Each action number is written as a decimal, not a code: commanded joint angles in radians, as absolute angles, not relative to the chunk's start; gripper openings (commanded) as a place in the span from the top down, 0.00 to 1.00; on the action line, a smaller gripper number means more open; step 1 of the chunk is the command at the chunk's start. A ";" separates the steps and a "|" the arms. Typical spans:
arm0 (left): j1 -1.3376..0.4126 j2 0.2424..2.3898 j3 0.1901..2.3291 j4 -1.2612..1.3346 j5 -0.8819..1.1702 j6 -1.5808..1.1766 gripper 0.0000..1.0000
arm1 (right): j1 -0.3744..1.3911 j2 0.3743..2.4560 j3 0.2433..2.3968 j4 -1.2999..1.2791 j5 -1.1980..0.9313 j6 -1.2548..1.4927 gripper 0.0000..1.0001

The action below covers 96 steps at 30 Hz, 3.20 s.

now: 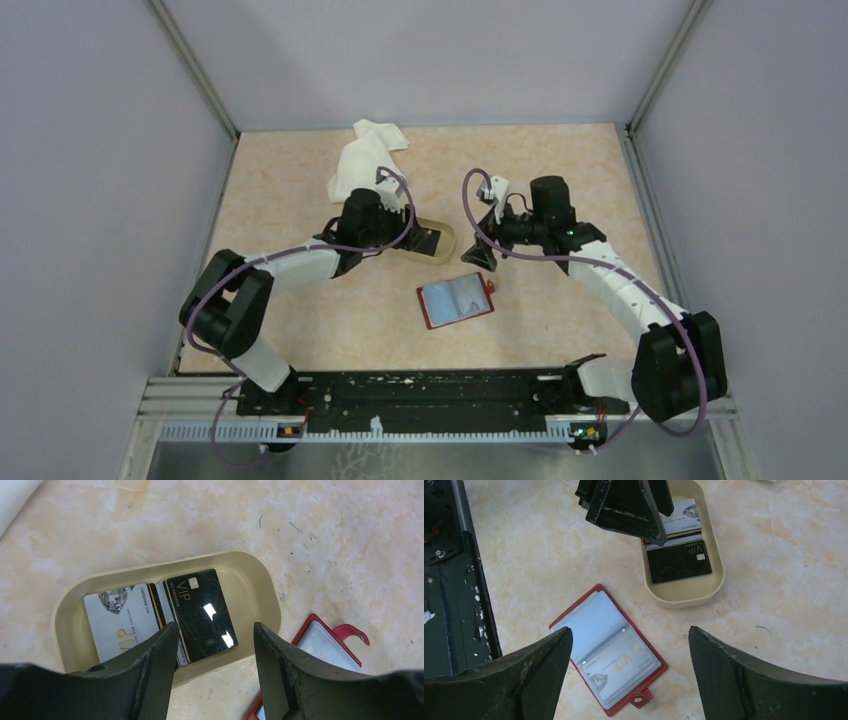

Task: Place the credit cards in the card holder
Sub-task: Move the storage box to the center of the board, then pick up the storage box at the center of the board.

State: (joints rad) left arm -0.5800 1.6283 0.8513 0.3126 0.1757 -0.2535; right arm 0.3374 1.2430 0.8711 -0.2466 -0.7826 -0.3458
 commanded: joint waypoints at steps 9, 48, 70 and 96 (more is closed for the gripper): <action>-0.571 1.669 0.927 0.201 0.075 -0.266 0.32 | 0.330 1.281 0.891 -0.199 -0.813 -0.316 0.15; -0.761 1.864 1.210 -0.096 -0.303 -0.197 0.28 | 0.290 1.244 0.889 -0.194 -0.811 -0.310 0.15; -0.761 1.446 0.857 0.020 -0.227 -0.212 0.01 | 0.229 1.180 0.865 -0.179 -0.878 -0.333 0.15; -0.761 1.216 0.656 0.220 -0.149 -0.245 0.09 | 0.169 1.239 0.876 -0.135 -0.969 -0.202 0.15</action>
State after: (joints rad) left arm -0.7570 1.1198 0.5663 0.1589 -0.1280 -0.2394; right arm 0.1734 1.2137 0.8452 -0.2005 -0.9417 -0.2745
